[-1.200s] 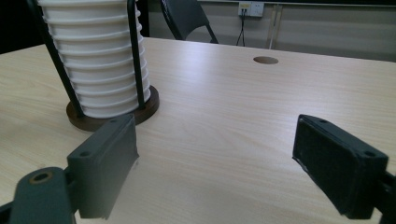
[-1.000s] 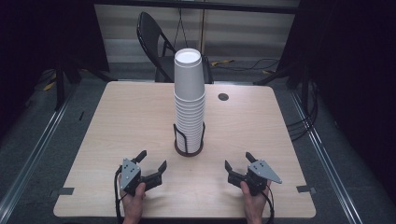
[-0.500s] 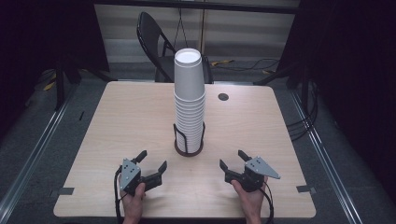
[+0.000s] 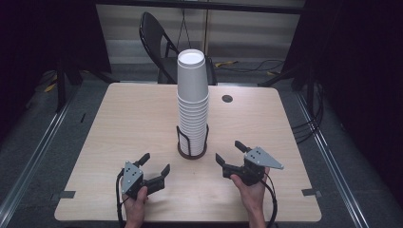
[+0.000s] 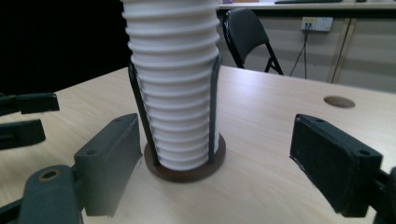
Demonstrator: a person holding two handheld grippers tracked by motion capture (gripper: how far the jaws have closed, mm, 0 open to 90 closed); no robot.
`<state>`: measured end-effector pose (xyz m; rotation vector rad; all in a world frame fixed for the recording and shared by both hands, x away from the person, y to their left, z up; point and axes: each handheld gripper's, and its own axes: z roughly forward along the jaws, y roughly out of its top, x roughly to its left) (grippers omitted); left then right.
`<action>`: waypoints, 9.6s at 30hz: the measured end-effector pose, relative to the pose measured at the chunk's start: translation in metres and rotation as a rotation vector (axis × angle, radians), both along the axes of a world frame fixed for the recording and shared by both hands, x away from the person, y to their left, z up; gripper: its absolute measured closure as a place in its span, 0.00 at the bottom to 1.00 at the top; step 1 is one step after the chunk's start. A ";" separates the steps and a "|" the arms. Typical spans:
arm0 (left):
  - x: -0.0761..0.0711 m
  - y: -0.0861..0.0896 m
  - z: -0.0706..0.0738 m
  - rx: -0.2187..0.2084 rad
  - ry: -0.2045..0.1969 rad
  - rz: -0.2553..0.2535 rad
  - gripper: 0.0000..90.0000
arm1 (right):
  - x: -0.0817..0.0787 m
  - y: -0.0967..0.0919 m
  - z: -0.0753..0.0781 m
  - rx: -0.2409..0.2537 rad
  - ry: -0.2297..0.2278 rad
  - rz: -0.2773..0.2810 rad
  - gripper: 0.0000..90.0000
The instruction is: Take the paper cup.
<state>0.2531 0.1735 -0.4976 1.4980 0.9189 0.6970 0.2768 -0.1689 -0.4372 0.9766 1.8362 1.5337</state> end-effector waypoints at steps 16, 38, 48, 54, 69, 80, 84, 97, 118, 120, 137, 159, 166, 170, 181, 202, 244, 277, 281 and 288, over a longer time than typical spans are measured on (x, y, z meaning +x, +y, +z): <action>0.000 0.000 0.000 -0.002 0.000 -0.002 0.18 | 0.011 0.012 0.033 0.066 -0.045 0.085 0.17; 0.000 0.000 0.000 -0.007 0.000 -0.002 0.18 | 0.031 0.031 0.105 0.076 -0.108 0.214 0.16; 0.000 0.000 0.000 -0.007 0.001 -0.002 0.18 | 0.046 0.034 0.137 0.089 -0.129 0.248 0.15; 0.000 0.000 0.000 -0.007 0.001 -0.004 0.18 | 0.054 0.038 0.154 0.090 -0.150 0.241 0.14; 0.000 0.001 0.000 -0.008 -0.003 -0.005 0.18 | 0.082 0.056 0.178 0.086 -0.135 0.251 0.14; 0.000 0.002 0.000 -0.014 -0.004 -0.003 0.18 | 0.105 0.070 0.177 0.082 -0.088 0.296 0.13; 0.000 0.002 0.000 -0.016 -0.004 -0.004 0.18 | 0.110 0.074 0.175 0.074 -0.072 0.299 0.12; 0.000 0.002 0.000 -0.015 -0.005 -0.005 0.18 | 0.118 0.082 0.169 0.040 -0.050 0.293 0.11; 0.000 0.002 0.000 -0.015 -0.006 -0.007 0.18 | 0.119 0.089 0.174 0.019 -0.079 0.272 0.14; 0.000 0.002 0.000 -0.015 -0.007 -0.007 0.18 | 0.119 0.089 0.177 0.019 -0.083 0.272 0.14; 0.000 0.002 0.000 -0.018 -0.007 -0.007 0.18 | 0.118 0.090 0.194 0.069 -0.112 0.260 0.15; 0.000 0.002 0.000 -0.021 -0.005 -0.008 0.18 | 0.119 0.091 0.219 0.112 -0.158 0.273 0.15; 0.000 0.002 0.000 -0.018 -0.005 -0.008 0.18 | 0.116 0.090 0.226 0.139 -0.176 0.278 0.15; 0.000 0.002 0.000 -0.014 -0.005 -0.012 0.18 | 0.115 0.089 0.228 0.153 -0.177 0.280 0.16; 0.000 0.002 0.000 -0.015 -0.006 -0.012 0.18 | 0.108 0.079 0.236 0.183 -0.197 0.256 0.16; 0.000 0.001 0.000 -0.004 -0.003 -0.013 0.18 | 0.101 0.035 0.234 0.214 -0.183 0.159 0.16; 0.003 0.000 0.001 0.000 0.023 -0.014 0.23 | 0.068 -0.018 0.129 0.237 0.032 0.087 0.17; 0.005 -0.025 0.019 -0.012 0.013 -0.204 0.33 | 0.031 0.006 0.033 0.388 0.272 0.188 0.17; 0.005 -0.029 0.019 -0.008 -0.002 -0.209 0.34 | 0.027 0.012 0.018 0.433 0.318 0.202 0.17; 0.005 -0.033 0.018 -0.003 -0.012 -0.229 0.37 | 0.021 0.021 0.001 0.481 0.385 0.218 0.17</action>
